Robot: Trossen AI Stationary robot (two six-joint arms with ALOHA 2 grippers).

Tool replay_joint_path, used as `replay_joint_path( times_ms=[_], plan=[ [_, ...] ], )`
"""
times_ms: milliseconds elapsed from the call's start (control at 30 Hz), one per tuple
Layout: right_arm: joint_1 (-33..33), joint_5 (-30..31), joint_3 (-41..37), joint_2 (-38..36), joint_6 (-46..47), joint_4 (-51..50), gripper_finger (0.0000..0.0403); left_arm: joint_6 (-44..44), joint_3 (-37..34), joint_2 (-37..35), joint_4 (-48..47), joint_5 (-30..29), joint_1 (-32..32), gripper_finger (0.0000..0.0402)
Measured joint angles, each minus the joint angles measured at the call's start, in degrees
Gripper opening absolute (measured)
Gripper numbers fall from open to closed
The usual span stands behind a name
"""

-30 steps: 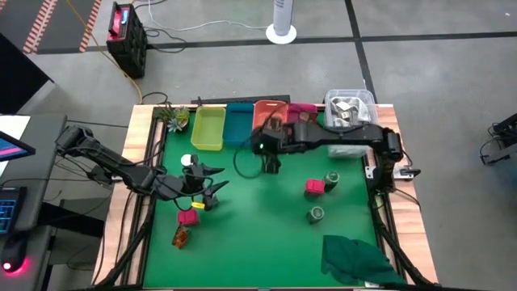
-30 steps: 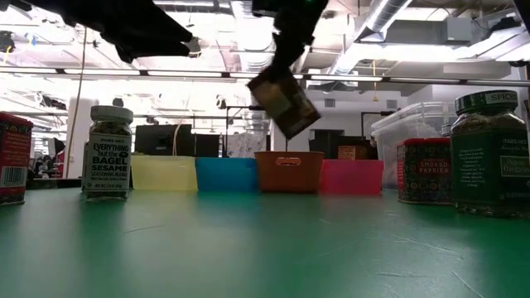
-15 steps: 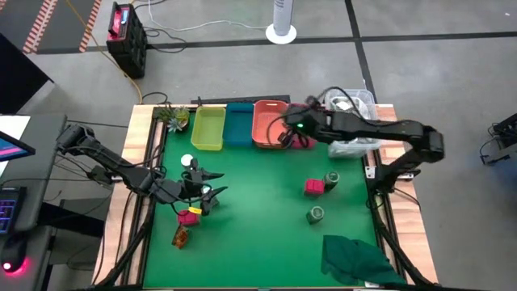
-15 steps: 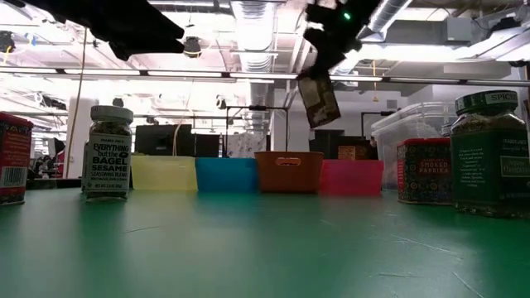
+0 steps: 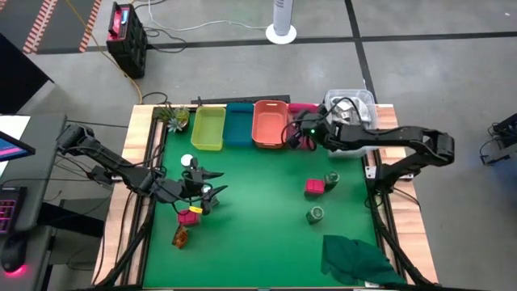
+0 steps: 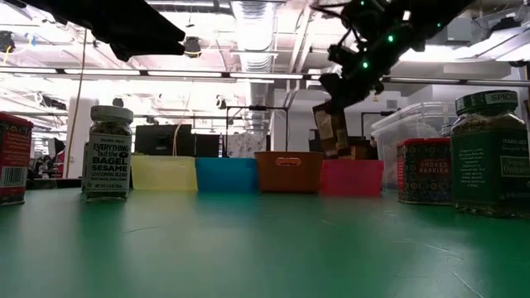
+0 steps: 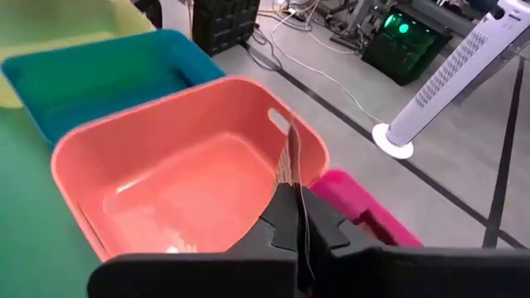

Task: Sort spices by type
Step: Put the top orange seasoning pack into the pink bin

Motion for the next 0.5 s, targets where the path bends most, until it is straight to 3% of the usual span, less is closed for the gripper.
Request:
replay_joint_path(
  times_ms=[500],
  plan=[
    [-3.9, 1.5, -4.71, 7.72, -0.16, 13.99, 0.003, -0.07, 0.0, -0.02, -0.98, -0.18, 0.04, 0.0187]
  ],
)
